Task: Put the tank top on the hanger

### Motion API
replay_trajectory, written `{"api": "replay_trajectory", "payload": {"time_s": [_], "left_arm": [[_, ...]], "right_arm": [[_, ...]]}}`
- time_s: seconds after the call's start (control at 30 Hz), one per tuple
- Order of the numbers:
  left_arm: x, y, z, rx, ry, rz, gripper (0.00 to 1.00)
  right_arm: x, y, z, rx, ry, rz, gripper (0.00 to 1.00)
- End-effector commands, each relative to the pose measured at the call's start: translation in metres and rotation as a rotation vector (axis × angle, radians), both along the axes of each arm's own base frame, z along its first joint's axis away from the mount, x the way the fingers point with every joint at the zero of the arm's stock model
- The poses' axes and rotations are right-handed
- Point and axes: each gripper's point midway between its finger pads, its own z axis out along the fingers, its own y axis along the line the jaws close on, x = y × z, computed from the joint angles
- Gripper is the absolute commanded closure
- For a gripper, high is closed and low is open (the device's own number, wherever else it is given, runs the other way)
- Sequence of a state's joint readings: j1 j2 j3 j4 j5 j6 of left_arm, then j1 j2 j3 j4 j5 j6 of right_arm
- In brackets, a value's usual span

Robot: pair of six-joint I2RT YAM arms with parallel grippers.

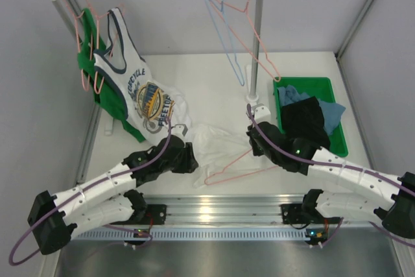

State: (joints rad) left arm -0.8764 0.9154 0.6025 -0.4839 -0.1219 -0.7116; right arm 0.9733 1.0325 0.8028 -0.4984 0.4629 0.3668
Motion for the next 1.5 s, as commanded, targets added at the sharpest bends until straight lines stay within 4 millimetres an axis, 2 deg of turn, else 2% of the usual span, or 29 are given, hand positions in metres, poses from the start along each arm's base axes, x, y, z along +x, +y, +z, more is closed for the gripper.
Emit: {"api": "replay_trajectory", "payload": {"time_s": [0.0,0.23,0.63,0.8,0.97,1.23,1.4,1.47], "left_arm": [[-0.022,0.022,-0.027,0.028,0.123,0.093,0.51],[-0.053,0.014,-0.051,-0.047,0.254,0.030,0.55],[-0.050,-0.009,-0.061,-0.103,0.254,-0.024,0.57],[-0.049,-0.006,-0.071,-0.068,0.255,-0.016,0.60],[-0.046,-0.003,-0.075,-0.053,0.245,-0.006,0.69],[-0.046,-0.006,-0.081,-0.052,0.249,-0.014,0.77],[-0.045,-0.009,-0.077,-0.049,0.247,-0.024,1.00],[-0.041,-0.014,-0.064,-0.070,0.223,-0.028,1.00]], "right_arm": [[0.003,0.002,0.009,0.020,-0.037,-0.011,1.00],[0.004,0.002,0.005,0.028,-0.031,-0.031,1.00],[0.006,0.005,0.008,0.033,-0.035,-0.037,1.00],[0.007,0.006,0.010,0.037,-0.039,-0.038,1.00],[0.008,0.008,0.012,0.043,-0.038,-0.037,1.00],[0.010,0.008,0.014,0.040,-0.039,-0.045,1.00],[0.011,0.009,0.015,0.041,-0.042,-0.056,1.00],[0.013,0.008,0.016,0.038,-0.045,-0.067,1.00]]}}
